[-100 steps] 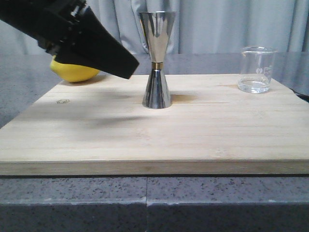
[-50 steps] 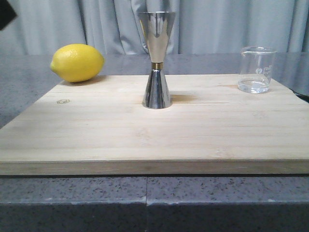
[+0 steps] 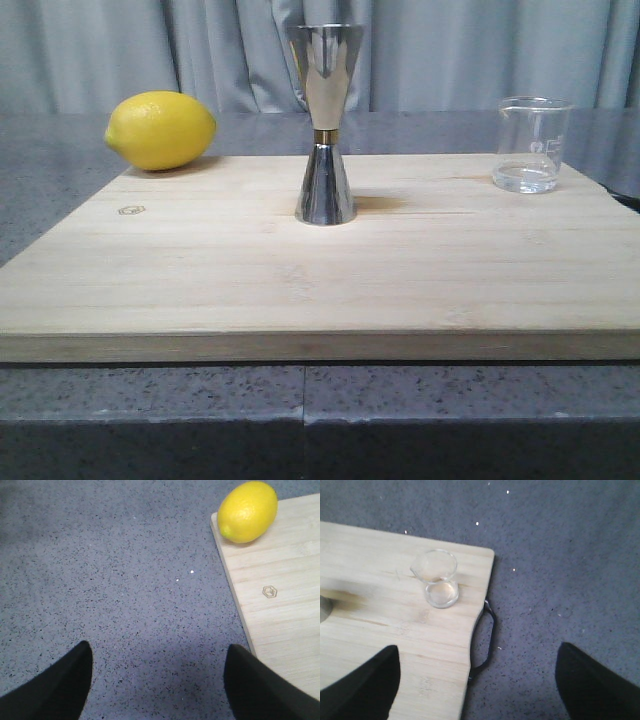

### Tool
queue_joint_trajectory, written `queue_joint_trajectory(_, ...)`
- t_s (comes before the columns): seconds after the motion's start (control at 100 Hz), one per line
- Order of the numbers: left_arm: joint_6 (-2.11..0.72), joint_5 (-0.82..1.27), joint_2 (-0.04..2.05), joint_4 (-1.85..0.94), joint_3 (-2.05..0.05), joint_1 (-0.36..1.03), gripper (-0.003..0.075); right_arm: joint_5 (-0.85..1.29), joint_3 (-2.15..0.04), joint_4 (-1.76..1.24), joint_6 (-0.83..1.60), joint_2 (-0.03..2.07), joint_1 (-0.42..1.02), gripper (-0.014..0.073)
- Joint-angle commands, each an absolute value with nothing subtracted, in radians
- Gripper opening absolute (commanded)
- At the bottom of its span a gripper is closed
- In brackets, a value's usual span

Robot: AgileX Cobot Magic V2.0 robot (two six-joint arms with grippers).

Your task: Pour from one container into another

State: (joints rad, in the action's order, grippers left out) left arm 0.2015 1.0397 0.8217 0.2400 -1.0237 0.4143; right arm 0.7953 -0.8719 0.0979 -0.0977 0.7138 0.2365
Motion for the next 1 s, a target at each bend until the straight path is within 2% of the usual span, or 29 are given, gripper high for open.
queue_joint_trajectory(0.0, 0.230, 0.982, 0.795, 0.260, -1.044, 0.412, 0.0503, 0.742, -0.907, 0.123, -0.106, 0.663, 0.234, 0.0584)
queue_joint_trajectory(0.09, 0.230, 0.963, 0.792, 0.260, -1.044, 0.412, 0.0502, 0.740, -0.907, 0.123, -0.106, 0.625, 0.234, 0.0581)
queue_joint_trajectory(0.15, 0.230, 0.954, 0.792, 0.260, -1.044, 0.412, 0.0494, 0.740, -0.907, 0.123, -0.106, 0.609, 0.234, 0.0549)
queue_joint_trajectory(0.25, 0.230, 0.941, 0.794, 0.260, -1.044, 0.412, 0.0428, 0.749, -0.907, 0.123, -0.106, 0.599, 0.234, 0.0389)
queue_joint_trajectory(0.37, 0.230, 0.939, 0.794, 0.260, -1.044, 0.412, 0.0293, 0.763, -0.907, 0.124, -0.106, 0.599, 0.234, 0.0155)
queue_joint_trajectory(0.44, 0.230, 0.939, 0.794, 0.260, -1.044, 0.412, 0.0216, 0.765, -0.907, 0.124, -0.106, 0.599, 0.234, 0.0059)
queue_joint_trajectory(0.56, 0.230, 0.939, 0.794, 0.260, -1.044, 0.412, 0.0092, 0.765, -0.907, 0.124, -0.106, 0.599, 0.234, -0.0049)
queue_joint_trajectory(0.69, 0.230, 0.939, 0.794, 0.263, -1.044, 0.412, -0.0020, 0.763, -0.907, 0.129, -0.106, 0.599, 0.234, -0.0071)
queue_joint_trajectory(0.99, 0.230, 0.944, 0.794, 0.263, -1.044, 0.412, -0.0019, 0.760, -0.907, 0.132, -0.106, 0.599, 0.234, -0.0071)
